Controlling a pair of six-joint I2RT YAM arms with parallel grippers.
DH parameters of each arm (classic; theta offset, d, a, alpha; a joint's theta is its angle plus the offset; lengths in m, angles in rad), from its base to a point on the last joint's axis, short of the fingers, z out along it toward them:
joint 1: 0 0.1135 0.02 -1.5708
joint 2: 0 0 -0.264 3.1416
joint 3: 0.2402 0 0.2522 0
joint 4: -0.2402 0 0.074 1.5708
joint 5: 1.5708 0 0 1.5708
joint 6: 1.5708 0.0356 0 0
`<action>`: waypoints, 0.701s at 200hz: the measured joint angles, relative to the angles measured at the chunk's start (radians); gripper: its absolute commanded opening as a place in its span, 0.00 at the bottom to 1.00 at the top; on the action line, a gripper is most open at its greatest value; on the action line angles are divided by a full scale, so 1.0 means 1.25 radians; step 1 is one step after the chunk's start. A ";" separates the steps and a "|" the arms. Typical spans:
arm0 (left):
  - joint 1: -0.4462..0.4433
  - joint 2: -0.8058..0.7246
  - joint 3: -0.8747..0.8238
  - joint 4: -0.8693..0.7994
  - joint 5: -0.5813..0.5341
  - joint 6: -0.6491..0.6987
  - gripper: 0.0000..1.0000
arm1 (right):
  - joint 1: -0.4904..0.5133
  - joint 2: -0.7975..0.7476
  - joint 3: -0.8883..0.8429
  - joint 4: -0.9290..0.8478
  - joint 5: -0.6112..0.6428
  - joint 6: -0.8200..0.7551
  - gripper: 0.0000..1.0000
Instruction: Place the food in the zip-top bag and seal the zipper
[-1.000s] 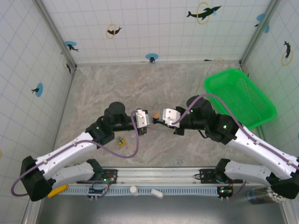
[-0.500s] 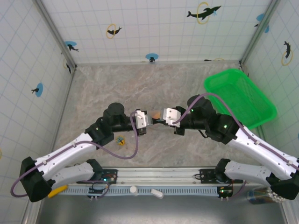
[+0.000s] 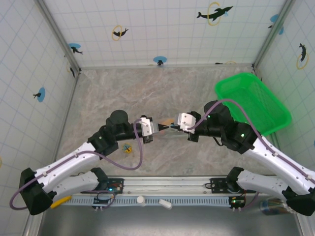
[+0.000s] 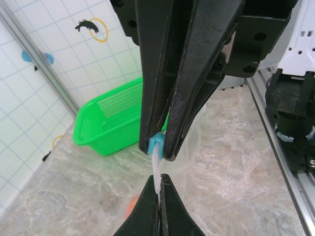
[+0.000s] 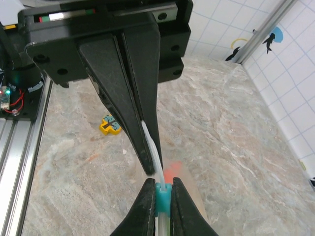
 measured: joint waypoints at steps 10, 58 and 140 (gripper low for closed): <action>-0.001 -0.008 -0.007 0.005 -0.007 0.000 0.00 | -0.005 -0.006 -0.005 -0.001 0.001 0.001 0.04; -0.003 -0.032 -0.014 0.024 -0.050 -0.006 0.00 | -0.031 -0.042 -0.026 0.000 0.004 0.003 0.04; -0.006 -0.085 -0.034 0.059 -0.137 -0.009 0.00 | -0.072 -0.103 -0.064 0.010 0.052 0.002 0.03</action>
